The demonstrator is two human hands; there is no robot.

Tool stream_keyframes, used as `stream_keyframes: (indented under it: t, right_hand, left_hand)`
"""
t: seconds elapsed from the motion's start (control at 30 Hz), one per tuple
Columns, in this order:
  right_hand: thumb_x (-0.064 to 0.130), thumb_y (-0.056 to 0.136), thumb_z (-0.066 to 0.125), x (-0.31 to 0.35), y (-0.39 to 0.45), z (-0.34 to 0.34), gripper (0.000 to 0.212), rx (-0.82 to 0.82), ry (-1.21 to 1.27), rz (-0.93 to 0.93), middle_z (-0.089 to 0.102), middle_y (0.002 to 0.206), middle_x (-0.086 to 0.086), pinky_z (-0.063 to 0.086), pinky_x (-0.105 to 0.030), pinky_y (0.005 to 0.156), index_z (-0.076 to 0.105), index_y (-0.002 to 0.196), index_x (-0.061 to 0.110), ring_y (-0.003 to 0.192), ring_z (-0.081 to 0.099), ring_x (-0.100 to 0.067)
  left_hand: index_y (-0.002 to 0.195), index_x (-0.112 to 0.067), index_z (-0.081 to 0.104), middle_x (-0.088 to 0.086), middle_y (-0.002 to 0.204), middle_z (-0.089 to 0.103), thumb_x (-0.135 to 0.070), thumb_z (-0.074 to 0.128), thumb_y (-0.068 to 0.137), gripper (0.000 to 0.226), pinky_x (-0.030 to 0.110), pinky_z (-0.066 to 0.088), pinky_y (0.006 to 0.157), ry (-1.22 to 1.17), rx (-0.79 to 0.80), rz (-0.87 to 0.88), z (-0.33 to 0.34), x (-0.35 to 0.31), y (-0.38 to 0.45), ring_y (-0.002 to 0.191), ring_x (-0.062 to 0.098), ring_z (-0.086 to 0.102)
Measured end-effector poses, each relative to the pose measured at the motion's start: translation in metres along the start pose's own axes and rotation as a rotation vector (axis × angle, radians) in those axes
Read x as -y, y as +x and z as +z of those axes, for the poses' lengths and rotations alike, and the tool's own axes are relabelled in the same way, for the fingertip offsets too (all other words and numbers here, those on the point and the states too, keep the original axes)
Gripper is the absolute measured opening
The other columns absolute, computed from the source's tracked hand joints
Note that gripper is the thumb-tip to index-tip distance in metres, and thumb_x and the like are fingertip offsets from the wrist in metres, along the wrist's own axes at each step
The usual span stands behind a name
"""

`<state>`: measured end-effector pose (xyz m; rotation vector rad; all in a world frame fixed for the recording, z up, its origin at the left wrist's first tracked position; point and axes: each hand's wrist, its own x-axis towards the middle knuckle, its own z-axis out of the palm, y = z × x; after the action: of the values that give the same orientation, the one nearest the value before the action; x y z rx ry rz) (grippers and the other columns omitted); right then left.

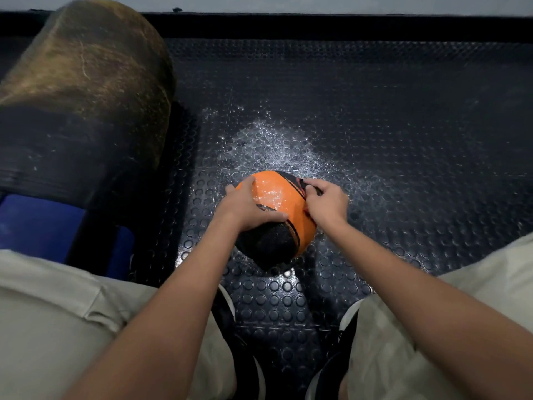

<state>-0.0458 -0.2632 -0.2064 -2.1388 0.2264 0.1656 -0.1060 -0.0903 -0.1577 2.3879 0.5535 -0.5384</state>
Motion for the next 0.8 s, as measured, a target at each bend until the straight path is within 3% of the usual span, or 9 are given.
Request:
stream_keyframes:
  t: [0.1,0.23,0.33,0.43,0.5,0.6,0.67,0.77,0.8]
  right_hand:
    - [0.030,0.097,0.061,0.010,-0.005,0.008,0.023,0.076,-0.061,-0.146,0.069,0.114,0.005,0.050,-0.018,0.073,0.074,0.113,0.041,0.090,0.062,-0.010]
    - [0.027,0.099,0.061,0.013,-0.007,-0.002,0.024,0.137,-0.078,-0.205,0.065,0.104,0.015,0.049,-0.029,0.092,0.074,0.114,0.040,0.110,0.052,-0.012]
    - [0.022,0.100,0.059,0.002,0.002,-0.011,0.025,0.079,-0.004,-0.039,0.074,0.110,0.010,0.060,-0.032,0.076,0.075,0.114,0.036,0.086,0.069,-0.015]
    - [0.022,0.099,0.059,-0.004,0.001,-0.006,0.025,0.035,-0.053,-0.003,0.076,0.101,0.005,0.050,-0.021,0.059,0.075,0.112,0.036,0.070,0.061,-0.012]
    - [0.026,0.099,0.059,0.004,-0.005,0.000,0.024,0.071,-0.100,-0.162,0.073,0.101,0.010,0.053,-0.023,0.074,0.075,0.114,0.037,0.083,0.060,-0.013]
    - [0.026,0.100,0.058,0.018,-0.015,0.003,0.026,0.158,-0.198,-0.346,0.066,0.104,0.018,0.039,-0.024,0.090,0.073,0.120,0.035,0.105,0.041,-0.010]
    - [0.026,0.101,0.058,0.012,-0.012,0.002,0.027,0.114,-0.189,-0.312,0.062,0.102,0.018,0.043,-0.026,0.087,0.072,0.122,0.035,0.102,0.041,-0.013]
    - [0.025,0.100,0.057,-0.006,0.003,-0.002,0.026,0.037,-0.073,-0.047,0.068,0.106,-0.002,0.050,-0.019,0.057,0.073,0.118,0.035,0.070,0.056,-0.014]
    - [0.023,0.100,0.057,-0.008,0.005,-0.004,0.026,0.029,-0.070,0.017,0.072,0.105,-0.003,0.051,-0.020,0.054,0.074,0.116,0.034,0.067,0.060,-0.015]
  left_hand:
    - [0.158,-0.037,0.017,0.013,0.153,0.023,-0.063,0.089,0.056,0.128,0.046,0.043,0.107,-0.021,0.031,-0.010,-0.003,-0.001,0.002,0.135,0.038,0.044]
    - [0.157,-0.039,0.020,0.012,0.151,0.025,-0.055,0.093,0.054,0.127,0.048,0.043,0.108,-0.043,0.043,-0.003,-0.007,0.000,0.001,0.135,0.037,0.043]
    - [0.157,-0.040,0.022,0.012,0.152,0.024,-0.050,0.095,0.055,0.126,0.049,0.042,0.108,-0.041,0.052,0.008,-0.009,-0.001,-0.002,0.136,0.039,0.040]
    - [0.156,-0.042,0.023,0.011,0.150,0.025,-0.043,0.097,0.054,0.126,0.048,0.042,0.107,-0.029,0.079,0.025,-0.010,-0.002,-0.002,0.137,0.039,0.039]
    - [0.156,-0.043,0.023,0.010,0.149,0.025,-0.037,0.099,0.053,0.128,0.047,0.042,0.108,-0.009,0.100,0.044,-0.012,-0.001,0.000,0.137,0.037,0.039]
    - [0.155,-0.046,0.022,0.011,0.150,0.024,-0.030,0.098,0.054,0.128,0.046,0.041,0.111,0.042,0.125,0.065,-0.014,-0.002,0.002,0.139,0.035,0.036]
    - [0.154,-0.052,0.020,0.011,0.147,0.022,-0.033,0.097,0.056,0.126,0.049,0.041,0.111,0.102,0.119,0.058,-0.014,-0.005,0.002,0.139,0.036,0.029]
    - [0.150,-0.061,0.020,0.011,0.143,0.019,-0.036,0.094,0.060,0.119,0.053,0.037,0.109,0.148,0.115,0.040,-0.011,-0.010,0.000,0.136,0.034,0.017]
    - [0.149,-0.061,0.020,0.011,0.144,0.018,-0.036,0.094,0.060,0.119,0.054,0.037,0.109,0.154,0.116,0.048,-0.010,-0.011,0.000,0.136,0.035,0.017]
